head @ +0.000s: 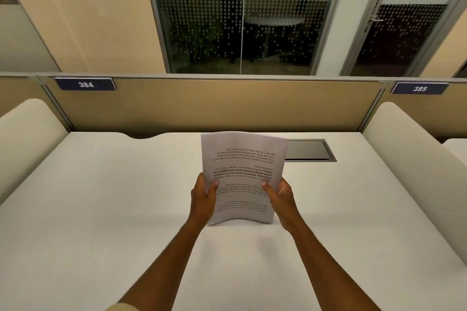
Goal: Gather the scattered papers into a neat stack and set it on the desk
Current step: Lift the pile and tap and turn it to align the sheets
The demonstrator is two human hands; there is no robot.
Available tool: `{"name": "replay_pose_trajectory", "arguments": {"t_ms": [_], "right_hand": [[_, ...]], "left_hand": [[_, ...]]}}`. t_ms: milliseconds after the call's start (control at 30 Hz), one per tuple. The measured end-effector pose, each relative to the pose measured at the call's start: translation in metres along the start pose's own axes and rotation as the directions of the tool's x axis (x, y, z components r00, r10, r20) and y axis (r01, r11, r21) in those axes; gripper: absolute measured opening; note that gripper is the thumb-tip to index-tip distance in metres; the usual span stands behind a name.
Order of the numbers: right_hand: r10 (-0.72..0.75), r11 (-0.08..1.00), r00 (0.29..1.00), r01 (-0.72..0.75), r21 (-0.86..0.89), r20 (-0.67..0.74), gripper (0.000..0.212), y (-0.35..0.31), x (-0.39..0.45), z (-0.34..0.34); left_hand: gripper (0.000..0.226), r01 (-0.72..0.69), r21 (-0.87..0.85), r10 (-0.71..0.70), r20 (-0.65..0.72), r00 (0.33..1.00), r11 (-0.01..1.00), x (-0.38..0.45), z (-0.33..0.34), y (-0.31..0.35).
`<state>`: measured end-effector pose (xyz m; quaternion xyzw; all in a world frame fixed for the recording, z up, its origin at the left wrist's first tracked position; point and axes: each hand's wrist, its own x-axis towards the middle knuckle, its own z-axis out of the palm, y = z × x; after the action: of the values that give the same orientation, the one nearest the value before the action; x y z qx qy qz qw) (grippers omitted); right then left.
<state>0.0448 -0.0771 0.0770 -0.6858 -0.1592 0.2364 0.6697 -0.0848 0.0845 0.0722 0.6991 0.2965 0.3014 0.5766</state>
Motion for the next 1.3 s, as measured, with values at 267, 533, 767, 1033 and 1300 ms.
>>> {"name": "replay_pose_trajectory", "arguments": {"t_ms": [267, 533, 767, 1033, 1300], "right_hand": [[-0.093, 0.995, 0.995, 0.092, -0.024, -0.023, 0.021, -0.029, 0.018, -0.015], [-0.212, 0.976, 0.973, 0.207, -0.061, -0.091, 0.033, -0.066, 0.039, -0.057], [-0.228, 0.932, 0.970, 0.242, -0.271, 0.081, 0.037, -0.076, 0.038, -0.063], [-0.219, 0.932, 0.966, 0.248, -0.266, 0.135, 0.017, -0.079, 0.026, -0.040], [-0.179, 0.943, 0.981, 0.192, -0.271, 0.073, 0.013, -0.065, 0.020, -0.048]], "left_hand": [[0.021, -0.198, 0.193, 0.154, 0.223, 0.963, 0.961, 0.042, -0.020, 0.042], [0.004, -0.363, 0.429, 0.165, 0.433, 0.886, 0.827, 0.082, -0.048, 0.095], [0.011, -0.556, 0.558, 0.132, 0.623, 0.771, 0.616, 0.083, -0.042, 0.128], [0.017, -0.663, 0.618, 0.089, 0.699, 0.709, 0.423, 0.071, -0.010, 0.136], [0.022, -0.564, 0.613, 0.083, 0.633, 0.770, 0.553, 0.073, -0.022, 0.119]]}}
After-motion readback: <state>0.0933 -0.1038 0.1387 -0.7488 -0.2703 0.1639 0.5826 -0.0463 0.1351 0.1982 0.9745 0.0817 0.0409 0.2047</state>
